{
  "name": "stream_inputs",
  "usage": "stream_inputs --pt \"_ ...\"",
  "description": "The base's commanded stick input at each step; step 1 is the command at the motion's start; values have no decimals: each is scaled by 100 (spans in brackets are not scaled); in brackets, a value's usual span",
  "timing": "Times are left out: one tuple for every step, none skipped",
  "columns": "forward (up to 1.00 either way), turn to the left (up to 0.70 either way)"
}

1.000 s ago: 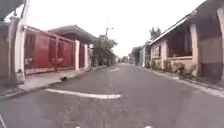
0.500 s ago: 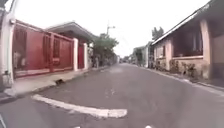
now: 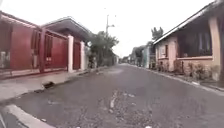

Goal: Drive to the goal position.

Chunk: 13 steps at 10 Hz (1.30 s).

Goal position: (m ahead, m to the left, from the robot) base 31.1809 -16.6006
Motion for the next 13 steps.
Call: stream_inputs --pt "100 -2" --pt "100 0" --pt "100 0" --pt "100 0" --pt "100 0" --pt "100 0" --pt "100 0" --pt "100 0" --pt "100 0" --pt "100 0" --pt "100 0" --pt "100 0" --pt "100 0"
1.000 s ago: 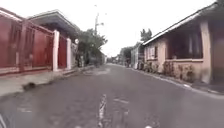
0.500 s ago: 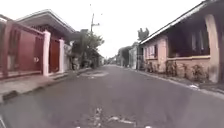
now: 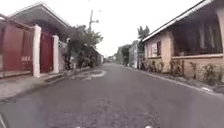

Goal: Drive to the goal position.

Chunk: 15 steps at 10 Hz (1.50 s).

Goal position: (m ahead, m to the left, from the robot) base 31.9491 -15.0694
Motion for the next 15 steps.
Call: stream_inputs --pt "100 0" --pt "100 0" --pt "100 0" --pt "100 0" --pt "100 6" --pt "100 20" --pt "100 19" --pt "100 0" --pt "100 0" --pt "100 0" --pt "100 0" --pt "100 0" --pt "100 0" --pt "100 0" --pt "100 0"
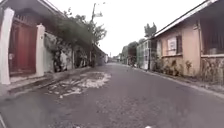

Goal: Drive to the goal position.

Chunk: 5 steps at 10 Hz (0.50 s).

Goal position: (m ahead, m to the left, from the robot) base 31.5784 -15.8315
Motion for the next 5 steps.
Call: stream_inputs --pt "100 0" --pt "100 0" --pt "100 0" --pt "100 0" --pt "100 0"
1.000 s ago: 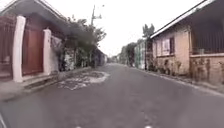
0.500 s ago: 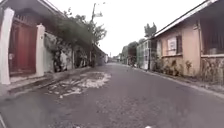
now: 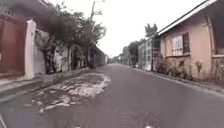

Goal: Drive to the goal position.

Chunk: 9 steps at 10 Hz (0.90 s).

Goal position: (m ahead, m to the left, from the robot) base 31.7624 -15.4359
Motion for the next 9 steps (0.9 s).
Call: stream_inputs --pt "100 0" --pt "100 0" --pt "100 0" --pt "100 0" --pt "100 0" --pt "100 0" --pt "100 0" --pt "100 0" --pt "100 0"
